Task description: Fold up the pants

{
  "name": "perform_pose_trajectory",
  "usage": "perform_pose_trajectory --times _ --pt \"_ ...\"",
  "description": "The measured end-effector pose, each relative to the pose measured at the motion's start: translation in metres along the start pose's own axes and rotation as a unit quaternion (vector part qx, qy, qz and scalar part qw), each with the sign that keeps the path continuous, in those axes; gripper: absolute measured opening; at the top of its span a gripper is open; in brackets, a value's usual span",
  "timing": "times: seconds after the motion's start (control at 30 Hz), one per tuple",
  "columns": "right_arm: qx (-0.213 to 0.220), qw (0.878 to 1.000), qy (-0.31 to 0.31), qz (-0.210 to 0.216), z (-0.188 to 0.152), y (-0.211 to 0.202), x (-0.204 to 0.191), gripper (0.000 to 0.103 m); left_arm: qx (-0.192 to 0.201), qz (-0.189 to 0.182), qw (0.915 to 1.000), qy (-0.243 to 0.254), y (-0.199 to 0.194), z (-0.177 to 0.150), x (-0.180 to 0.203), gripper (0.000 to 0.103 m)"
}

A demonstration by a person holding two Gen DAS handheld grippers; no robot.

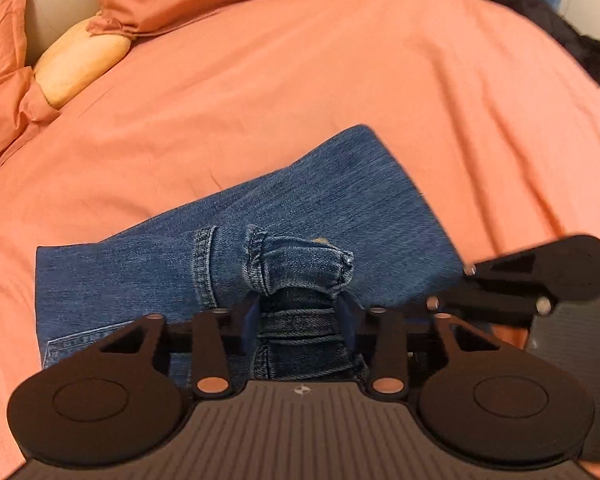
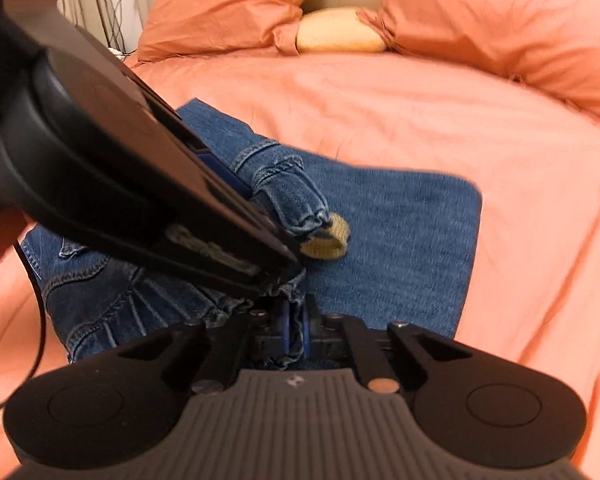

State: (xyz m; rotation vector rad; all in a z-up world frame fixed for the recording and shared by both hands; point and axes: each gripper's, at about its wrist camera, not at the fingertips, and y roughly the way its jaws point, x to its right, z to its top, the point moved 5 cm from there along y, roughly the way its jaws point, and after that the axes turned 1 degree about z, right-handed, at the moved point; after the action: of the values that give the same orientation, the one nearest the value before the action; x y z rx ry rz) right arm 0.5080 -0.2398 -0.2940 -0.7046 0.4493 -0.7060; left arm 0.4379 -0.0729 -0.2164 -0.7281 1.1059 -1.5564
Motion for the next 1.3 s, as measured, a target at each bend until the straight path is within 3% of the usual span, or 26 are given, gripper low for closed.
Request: perform_pose_trajectory --times 0.13,0.23,0.33,0.43,0.53,0.63,0.73,0.8,0.87,0.93,1.0,1.13,1.23,1.3 --pt "0.053 0.999 -0.01 0.0 0.016 -0.024 0.001 0.0 0.024 -0.06 0.9979 0.001 -0.03 -0.008 -0.018 0.035" --pt "0.08 0.996 -0.016 -0.028 0.03 -0.032 0.015 0.0 0.038 -0.09 0.9951 0.011 -0.047 -0.007 -0.022 0.03" --pt "0.065 0.997 0.039 -0.014 0.035 -0.023 0.038 0.0 0.038 -0.093 0.995 -0.008 -0.042 0.001 -0.021 0.03" --pt "0.038 0.998 0.035 -0.025 0.028 -0.005 0.039 0.0 0.018 -0.109 0.9935 -0.027 -0.017 0.008 -0.017 0.03" --pt "0.026 0.996 0.081 -0.019 0.02 0.001 0.047 0.002 0.0 -0.118 0.9923 -0.037 0.007 0.011 -0.012 0.031" --pt "0.026 0.993 0.11 -0.02 0.018 -0.007 0.055 0.005 -0.014 -0.131 0.9898 -0.055 0.027 0.016 -0.011 0.035" --pt "0.016 0.991 0.129 -0.019 0.015 -0.015 0.061 0.007 -0.024 -0.142 0.9868 -0.074 0.043 0.018 -0.011 0.048" --pt "0.006 0.99 0.14 -0.015 0.014 -0.021 0.06 0.007 -0.021 -0.153 0.985 -0.079 0.039 0.02 -0.01 0.061" --pt "-0.004 0.989 0.148 -0.014 0.013 -0.03 0.057 0.008 -0.007 -0.158 0.9847 -0.073 0.029 0.021 -0.011 0.066" --pt "-0.009 0.986 0.165 -0.006 0.013 -0.039 0.053 0.014 0.01 -0.163 0.9838 -0.074 0.013 0.019 -0.017 0.069" --pt "-0.005 0.981 0.194 0.005 0.014 -0.05 0.049 0.048 0.028 -0.168 0.9824 -0.076 -0.005 0.015 -0.027 0.069" --pt "0.017 0.959 0.279 0.037 0.017 -0.063 0.05 0.061 0.068 -0.135 0.987 -0.054 -0.039 -0.004 -0.051 0.069" --pt "0.034 0.932 0.355 0.062 0.017 -0.063 0.054 0.07 0.083 -0.093 0.9916 -0.034 -0.054 -0.028 -0.076 0.07" --pt "0.025 0.928 0.369 0.05 0.015 -0.057 0.053 0.073 0.083 -0.068 0.9939 -0.028 -0.058 -0.044 -0.094 0.07"
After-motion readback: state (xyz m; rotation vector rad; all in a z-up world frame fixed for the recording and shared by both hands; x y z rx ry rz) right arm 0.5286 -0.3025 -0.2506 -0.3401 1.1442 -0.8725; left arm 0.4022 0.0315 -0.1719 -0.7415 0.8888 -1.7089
